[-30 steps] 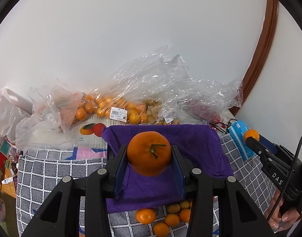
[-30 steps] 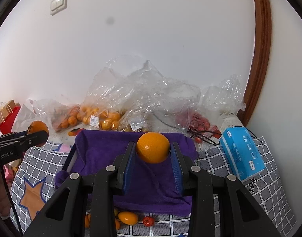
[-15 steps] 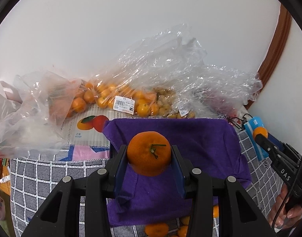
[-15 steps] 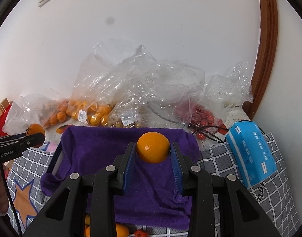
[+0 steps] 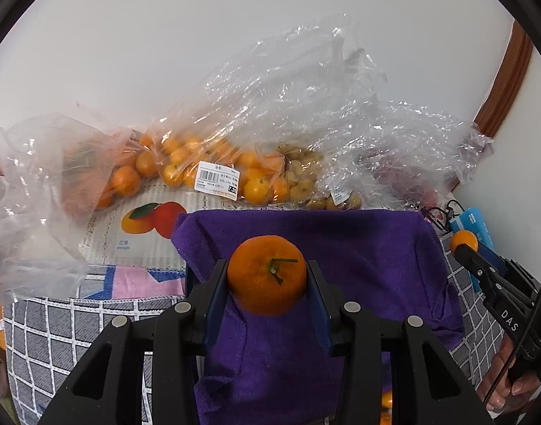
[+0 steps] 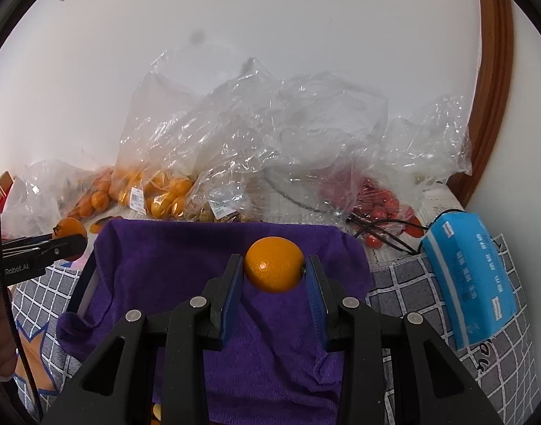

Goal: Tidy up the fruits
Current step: 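Lower and release the mandarin onto the towel while the right tool releases the orange there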

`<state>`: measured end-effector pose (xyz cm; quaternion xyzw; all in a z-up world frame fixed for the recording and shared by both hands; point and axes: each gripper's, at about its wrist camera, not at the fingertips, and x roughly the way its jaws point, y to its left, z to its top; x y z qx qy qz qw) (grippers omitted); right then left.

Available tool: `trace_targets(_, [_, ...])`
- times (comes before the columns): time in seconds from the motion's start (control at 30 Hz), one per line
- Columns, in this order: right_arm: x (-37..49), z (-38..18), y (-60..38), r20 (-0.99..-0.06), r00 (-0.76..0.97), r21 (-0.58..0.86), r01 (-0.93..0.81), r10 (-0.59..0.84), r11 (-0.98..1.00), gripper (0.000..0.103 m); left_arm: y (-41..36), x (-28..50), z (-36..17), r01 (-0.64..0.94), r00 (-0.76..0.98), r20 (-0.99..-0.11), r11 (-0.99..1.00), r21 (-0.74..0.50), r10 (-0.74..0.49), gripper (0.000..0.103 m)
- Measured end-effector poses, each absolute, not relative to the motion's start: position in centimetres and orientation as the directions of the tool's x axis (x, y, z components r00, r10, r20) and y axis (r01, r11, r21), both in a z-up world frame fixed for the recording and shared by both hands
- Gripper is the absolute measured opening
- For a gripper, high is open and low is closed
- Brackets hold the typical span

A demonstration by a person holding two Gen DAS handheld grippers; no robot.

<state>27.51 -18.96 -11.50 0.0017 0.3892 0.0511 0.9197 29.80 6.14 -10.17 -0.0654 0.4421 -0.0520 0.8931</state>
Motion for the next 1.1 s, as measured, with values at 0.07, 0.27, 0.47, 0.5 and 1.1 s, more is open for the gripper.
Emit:
trace_targets(0.07, [27.8, -11.9, -18.9, -0.723, 0.684, 0.047, -0.097, 0.101, 0.994, 0.035, 5.9, 30.1, -10.4, 0.037, 0.599, -0.786, 0.986, -0.164, -0.153, 0.04])
trace_targets(0.27, [29.0, -14.1, -18.9, -0.751, 0.651, 0.054, -0.099, 0.106, 0.994, 0.035, 5.1, 31.2, -11.5, 0.049, 0.578, -0.803, 0.988, -0.148, -0.149, 0.04])
trace_targets(0.47, [30.0, -16.2, -19.1, -0.779, 0.618, 0.056, -0.098, 0.105, 0.994, 0.035, 4.7, 32.3, -12.9, 0.052, 0.551, -0.82, 0.987, -0.149, -0.153, 0.04])
trace_targets(0.5, [30.2, -16.7, -19.1, -0.786, 0.61, 0.058, -0.094, 0.104, 0.994, 0.035, 4.7, 32.4, -13.2, 0.052, 0.545, -0.824, 0.988, -0.147, -0.151, 0.04])
trace_targets(1.1, [31.4, -20.1, -18.3, -0.827, 0.553, 0.05, -0.103, 0.099, 0.993, 0.036, 4.8, 33.8, -17.1, 0.035, 0.481, -0.863, 0.987, -0.158, -0.155, 0.04])
